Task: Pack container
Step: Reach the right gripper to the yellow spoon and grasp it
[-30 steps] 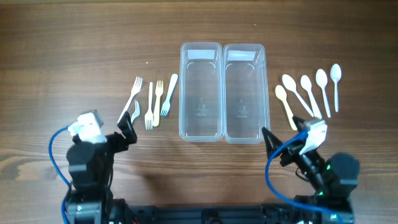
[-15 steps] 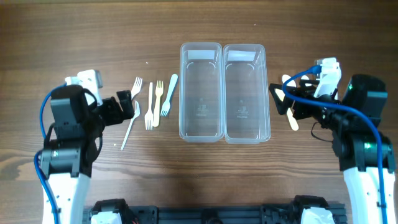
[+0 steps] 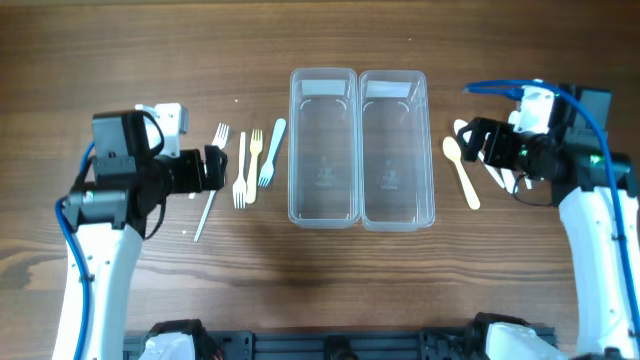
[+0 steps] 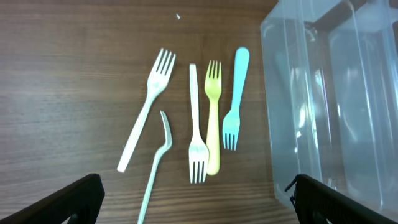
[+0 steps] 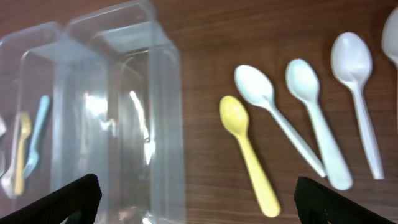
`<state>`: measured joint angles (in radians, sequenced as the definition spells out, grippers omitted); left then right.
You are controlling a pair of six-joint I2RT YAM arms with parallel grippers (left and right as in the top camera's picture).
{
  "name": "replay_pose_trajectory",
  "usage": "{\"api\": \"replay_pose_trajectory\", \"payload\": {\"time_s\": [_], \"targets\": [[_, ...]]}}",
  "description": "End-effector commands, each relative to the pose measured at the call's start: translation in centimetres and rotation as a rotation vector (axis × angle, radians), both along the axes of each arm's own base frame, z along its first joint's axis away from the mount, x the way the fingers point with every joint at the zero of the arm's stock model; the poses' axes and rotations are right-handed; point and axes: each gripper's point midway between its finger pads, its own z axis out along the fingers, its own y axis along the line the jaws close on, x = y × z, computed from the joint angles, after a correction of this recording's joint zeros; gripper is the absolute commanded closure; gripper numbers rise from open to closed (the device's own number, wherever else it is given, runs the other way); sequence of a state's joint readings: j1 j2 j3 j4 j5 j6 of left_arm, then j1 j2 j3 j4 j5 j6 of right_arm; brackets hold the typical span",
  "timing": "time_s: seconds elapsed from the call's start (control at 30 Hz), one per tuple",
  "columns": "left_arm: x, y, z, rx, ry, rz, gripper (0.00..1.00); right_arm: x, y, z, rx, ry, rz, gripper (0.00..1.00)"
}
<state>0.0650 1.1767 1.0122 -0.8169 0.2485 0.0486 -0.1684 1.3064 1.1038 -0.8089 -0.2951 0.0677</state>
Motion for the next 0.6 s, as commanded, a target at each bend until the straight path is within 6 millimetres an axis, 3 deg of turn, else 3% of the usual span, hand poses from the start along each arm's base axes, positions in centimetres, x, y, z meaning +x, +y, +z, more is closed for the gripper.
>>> {"api": "replay_pose_trajectory", "payload": {"time_s": [0.0, 0.3, 0.47, 0.57], "targets": [[1.3, 0.4, 1.8, 0.028, -0.056, -0.006, 0.00, 0.8, -0.9, 0.3, -0.014, 0.005, -0.036, 0.00], [1.2, 1.0, 1.6, 0.057, -0.047, 0.012, 0.00, 1.4, -1.3, 0.7, -0.033, -0.025, -0.041, 0.00], [0.8, 2.3, 0.8, 0.151, -0.007, 0.003, 0.00, 1.1, -2.6, -0.7, -0.097, 0.030, -0.081, 0.10], [1.1, 3.0, 0.6, 0.172, 0.026, 0.034, 0.00, 0.7, -2.6, -2.9, -0.096, 0.135, -0.054, 0.12]]}}
